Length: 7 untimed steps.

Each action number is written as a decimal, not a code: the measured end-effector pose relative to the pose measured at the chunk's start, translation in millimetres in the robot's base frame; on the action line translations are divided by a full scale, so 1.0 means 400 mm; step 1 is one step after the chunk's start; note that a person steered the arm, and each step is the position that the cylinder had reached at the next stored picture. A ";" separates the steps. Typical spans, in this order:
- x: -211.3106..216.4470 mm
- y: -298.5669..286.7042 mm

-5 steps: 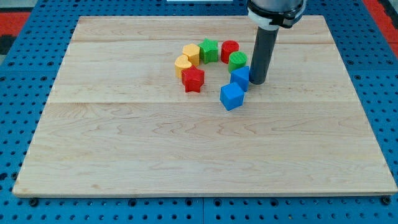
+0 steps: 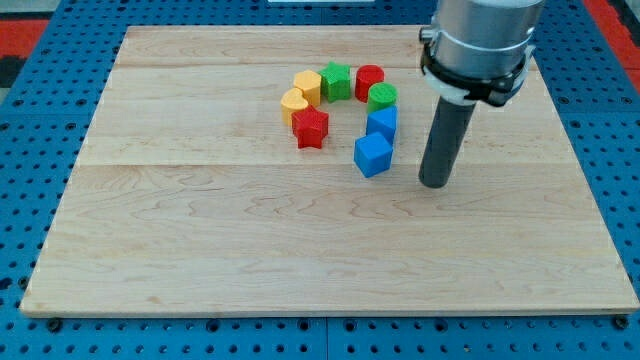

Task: Move the blue cube to the group of blocks

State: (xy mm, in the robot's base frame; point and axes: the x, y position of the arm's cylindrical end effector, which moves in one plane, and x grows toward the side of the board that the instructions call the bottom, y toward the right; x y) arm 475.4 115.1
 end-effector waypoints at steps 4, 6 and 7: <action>0.002 -0.051; -0.025 -0.086; -0.027 -0.086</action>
State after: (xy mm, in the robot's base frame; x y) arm 464.7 80.8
